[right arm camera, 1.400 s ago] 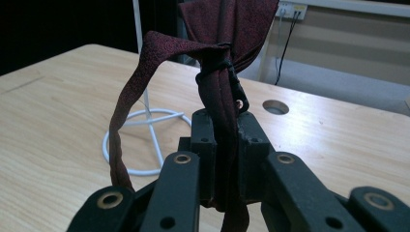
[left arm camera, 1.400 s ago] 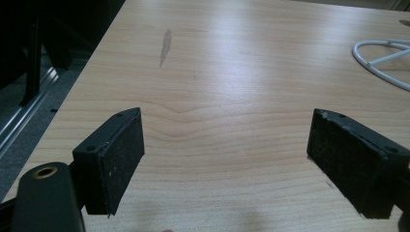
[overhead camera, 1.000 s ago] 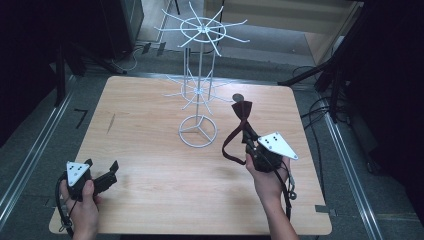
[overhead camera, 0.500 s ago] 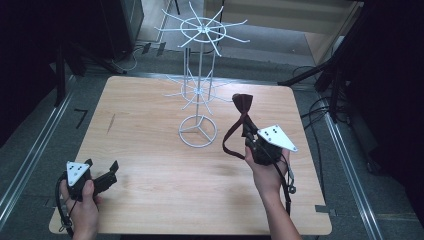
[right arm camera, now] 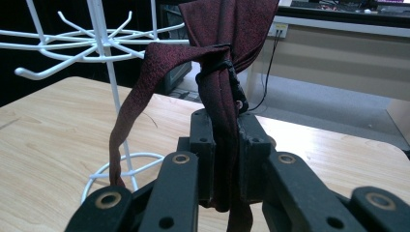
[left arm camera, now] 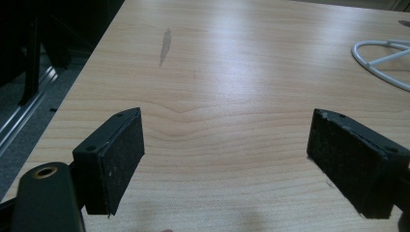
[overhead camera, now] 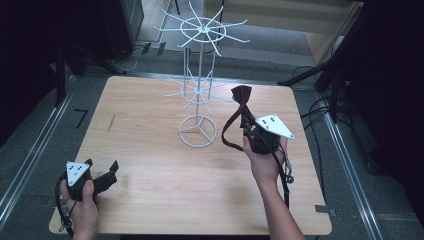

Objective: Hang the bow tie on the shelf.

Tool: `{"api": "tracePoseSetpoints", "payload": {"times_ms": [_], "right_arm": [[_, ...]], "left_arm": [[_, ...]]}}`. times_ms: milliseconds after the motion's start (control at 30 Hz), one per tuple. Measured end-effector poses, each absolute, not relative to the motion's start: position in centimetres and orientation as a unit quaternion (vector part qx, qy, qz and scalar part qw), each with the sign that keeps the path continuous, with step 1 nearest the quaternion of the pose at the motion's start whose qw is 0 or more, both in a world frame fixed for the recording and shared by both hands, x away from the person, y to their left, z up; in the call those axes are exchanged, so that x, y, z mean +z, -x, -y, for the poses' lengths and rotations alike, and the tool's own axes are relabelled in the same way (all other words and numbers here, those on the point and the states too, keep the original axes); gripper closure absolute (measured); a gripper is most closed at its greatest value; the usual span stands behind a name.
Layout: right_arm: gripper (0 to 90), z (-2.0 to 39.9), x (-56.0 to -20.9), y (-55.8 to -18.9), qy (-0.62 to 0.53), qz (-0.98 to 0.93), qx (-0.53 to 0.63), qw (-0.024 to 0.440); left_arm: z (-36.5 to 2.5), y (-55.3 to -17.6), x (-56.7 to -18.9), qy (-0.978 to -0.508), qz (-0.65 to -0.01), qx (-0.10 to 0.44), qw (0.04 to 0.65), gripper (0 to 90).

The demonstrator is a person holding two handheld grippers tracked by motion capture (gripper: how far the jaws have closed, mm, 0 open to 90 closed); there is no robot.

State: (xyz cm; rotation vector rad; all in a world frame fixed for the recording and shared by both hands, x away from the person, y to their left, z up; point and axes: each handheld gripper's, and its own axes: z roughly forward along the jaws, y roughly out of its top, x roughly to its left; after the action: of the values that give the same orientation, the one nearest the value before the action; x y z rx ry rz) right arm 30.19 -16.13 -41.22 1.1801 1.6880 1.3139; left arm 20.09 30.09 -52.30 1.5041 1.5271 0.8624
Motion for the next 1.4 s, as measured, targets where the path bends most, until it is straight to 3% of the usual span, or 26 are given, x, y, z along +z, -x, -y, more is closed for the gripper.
{"api": "tracePoseSetpoints", "payload": {"times_ms": [1400], "right_arm": [[80.3,14.6,-40.8,-34.0,-0.471,-0.655,0.489,0.331]], "left_arm": [[-30.1,-20.1,-52.3,-0.596,-0.604,0.341,0.405,13.7]]}}
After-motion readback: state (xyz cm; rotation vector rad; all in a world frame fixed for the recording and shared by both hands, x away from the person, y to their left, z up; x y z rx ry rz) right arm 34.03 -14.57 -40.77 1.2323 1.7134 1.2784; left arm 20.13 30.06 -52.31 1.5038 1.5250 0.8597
